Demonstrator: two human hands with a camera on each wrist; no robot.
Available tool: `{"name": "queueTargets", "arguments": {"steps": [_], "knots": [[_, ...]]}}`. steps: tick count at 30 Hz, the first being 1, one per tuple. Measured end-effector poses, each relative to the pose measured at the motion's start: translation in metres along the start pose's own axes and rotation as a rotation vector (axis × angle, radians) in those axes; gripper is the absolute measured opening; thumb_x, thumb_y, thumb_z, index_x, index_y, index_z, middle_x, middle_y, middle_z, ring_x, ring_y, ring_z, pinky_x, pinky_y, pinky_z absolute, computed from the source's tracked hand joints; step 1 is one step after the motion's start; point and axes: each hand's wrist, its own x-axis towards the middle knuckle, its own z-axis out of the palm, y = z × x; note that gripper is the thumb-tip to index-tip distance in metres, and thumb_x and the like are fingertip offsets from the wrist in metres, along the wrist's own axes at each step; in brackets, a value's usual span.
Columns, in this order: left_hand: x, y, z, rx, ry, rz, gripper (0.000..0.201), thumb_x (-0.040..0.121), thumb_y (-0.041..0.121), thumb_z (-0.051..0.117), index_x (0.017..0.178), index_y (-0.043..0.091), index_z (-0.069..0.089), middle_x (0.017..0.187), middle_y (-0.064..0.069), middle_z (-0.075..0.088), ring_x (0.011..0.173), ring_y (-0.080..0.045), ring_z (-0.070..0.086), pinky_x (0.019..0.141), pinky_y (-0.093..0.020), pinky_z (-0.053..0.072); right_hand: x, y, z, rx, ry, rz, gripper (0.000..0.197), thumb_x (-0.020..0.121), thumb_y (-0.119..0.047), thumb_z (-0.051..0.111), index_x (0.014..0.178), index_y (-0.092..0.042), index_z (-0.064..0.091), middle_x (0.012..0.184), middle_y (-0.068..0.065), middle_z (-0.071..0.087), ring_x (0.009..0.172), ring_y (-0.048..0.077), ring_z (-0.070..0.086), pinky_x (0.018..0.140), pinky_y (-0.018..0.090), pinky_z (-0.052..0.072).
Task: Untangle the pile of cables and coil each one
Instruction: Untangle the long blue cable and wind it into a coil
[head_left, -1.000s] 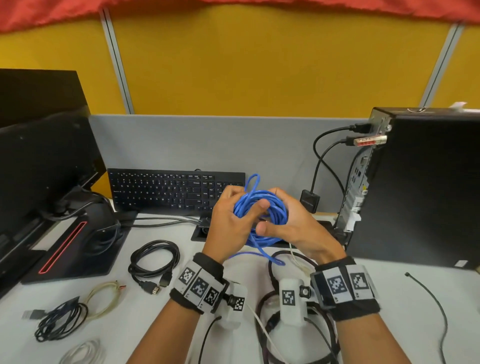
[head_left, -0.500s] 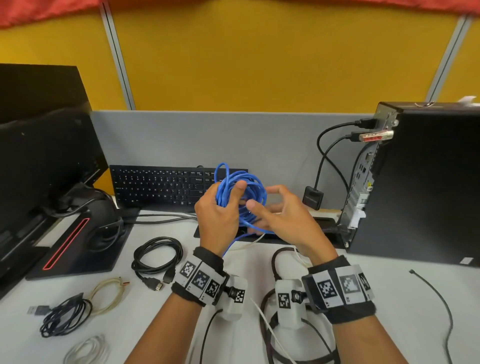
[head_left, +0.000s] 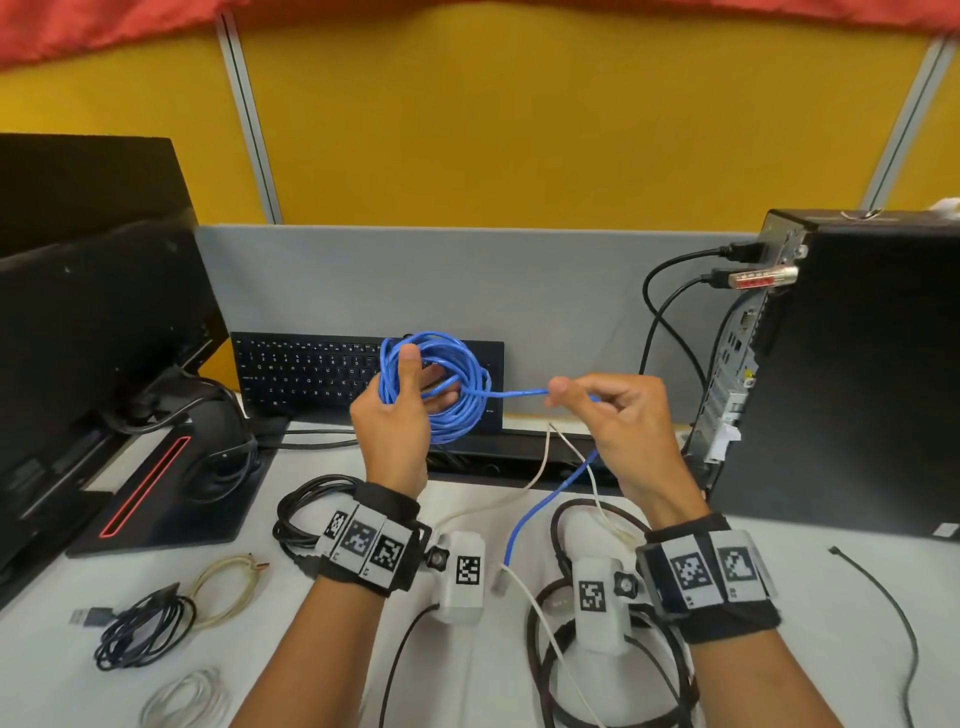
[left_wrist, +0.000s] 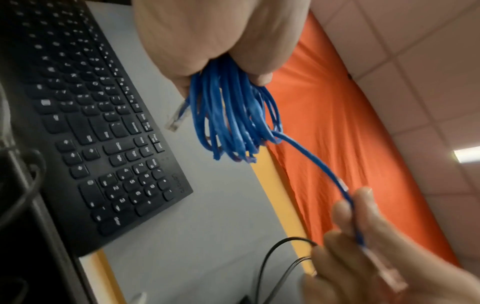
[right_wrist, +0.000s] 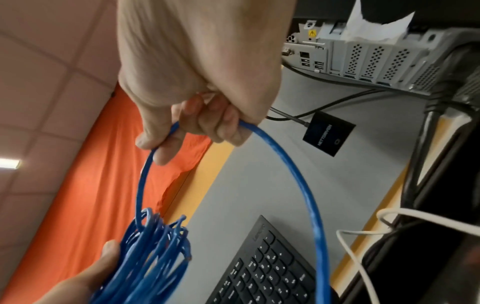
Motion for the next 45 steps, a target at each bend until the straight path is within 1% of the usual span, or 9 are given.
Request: {"name": "queueTargets", "arguments": {"steps": [6,10,16,20,24,28,32,39,45], "knots": [[0.001,0.001,-0.001,-0.103,0.052,-0.119,0.031,0.094,0.045,0.063,0.098,0.015,0.068,0.071,-0.004,0.073,0.062,-0.018,0.07,0.06,-0.03,0.058,-0.002,0.01,0.001,-0.375,-0.458,0.143,0.006,0.089,-0.021,0.078,0.086,-0.022,0.083,0.074,-0.012,0.075,0.067,0.0,0.066,0.066,0.02,0.051],[-0.003,-0.002,0.004,-0.101,0.017,-0.092,0.028,0.095,0.042,0.062,0.09,0.015,0.068,0.06,0.002,0.06,0.049,-0.011,0.053,0.05,-0.024,0.05,-0.005,0.019,0.007,-0.628,-0.424,0.195,0.019,0.092,0.002,0.065,0.099,-0.012,0.077,0.086,0.001,0.076,0.08,0.011,0.07,0.077,0.032,0.058],[-0.016,-0.002,0.016,0.01,-0.162,0.061,0.038,0.089,0.05,0.062,0.09,0.012,0.068,0.066,-0.003,0.065,0.05,-0.015,0.057,0.051,-0.025,0.05,-0.006,0.002,0.017,-0.239,-0.454,0.196,0.052,0.09,-0.002,0.064,0.132,-0.029,0.05,0.102,0.001,0.073,0.087,0.015,0.073,0.074,0.02,0.056],[-0.017,0.004,0.015,0.095,-0.279,0.068,0.044,0.093,0.051,0.058,0.105,0.011,0.071,0.083,-0.014,0.075,0.069,-0.031,0.074,0.057,-0.031,0.057,-0.007,-0.006,0.019,-0.031,-0.399,0.305,0.058,0.096,-0.02,0.07,0.145,-0.031,0.042,0.077,0.004,0.072,0.061,0.015,0.064,0.062,0.025,0.052],[-0.016,0.011,0.008,0.121,-0.354,0.005,0.045,0.095,0.05,0.057,0.112,0.01,0.07,0.092,-0.016,0.077,0.079,-0.034,0.075,0.06,-0.031,0.058,-0.003,-0.01,0.012,-0.35,-0.29,0.204,0.035,0.101,-0.015,0.06,0.133,-0.028,0.057,0.062,-0.006,0.062,0.055,0.002,0.053,0.063,0.016,0.045],[-0.017,0.008,0.012,0.157,-0.309,0.048,0.034,0.099,0.041,0.057,0.107,0.01,0.07,0.089,-0.013,0.077,0.078,-0.031,0.076,0.063,-0.032,0.06,-0.006,-0.024,0.017,-0.492,-0.199,-0.086,0.049,0.088,-0.016,0.075,0.129,-0.036,0.058,0.096,-0.007,0.059,0.083,0.004,0.058,0.07,0.008,0.044],[-0.019,0.005,0.013,0.204,-0.288,0.093,0.03,0.098,0.038,0.059,0.099,0.011,0.071,0.084,-0.007,0.077,0.075,-0.024,0.076,0.062,-0.027,0.059,-0.01,-0.031,0.033,-0.482,-0.32,-0.176,0.007,0.089,-0.026,0.077,0.095,-0.025,0.074,0.107,-0.007,0.058,0.103,0.004,0.056,0.081,0.007,0.039],[-0.006,0.015,-0.001,0.229,-0.381,0.086,0.037,0.096,0.045,0.058,0.101,0.011,0.072,0.086,-0.011,0.077,0.073,-0.027,0.076,0.06,-0.026,0.058,-0.006,-0.034,0.012,-0.198,-0.283,-0.041,0.031,0.103,-0.028,0.059,0.074,-0.017,0.062,0.062,0.011,0.05,0.058,0.012,0.045,0.06,0.022,0.041],[0.002,0.019,-0.029,0.373,-0.473,0.032,0.053,0.085,0.06,0.066,0.081,0.008,0.064,0.057,0.004,0.05,0.048,-0.014,0.042,0.048,-0.029,0.042,0.0,-0.021,-0.021,-0.408,-0.029,-0.145,0.013,0.093,-0.019,0.073,0.081,-0.024,0.077,0.054,-0.015,0.049,0.053,0.009,0.04,0.055,0.021,0.035]]}}
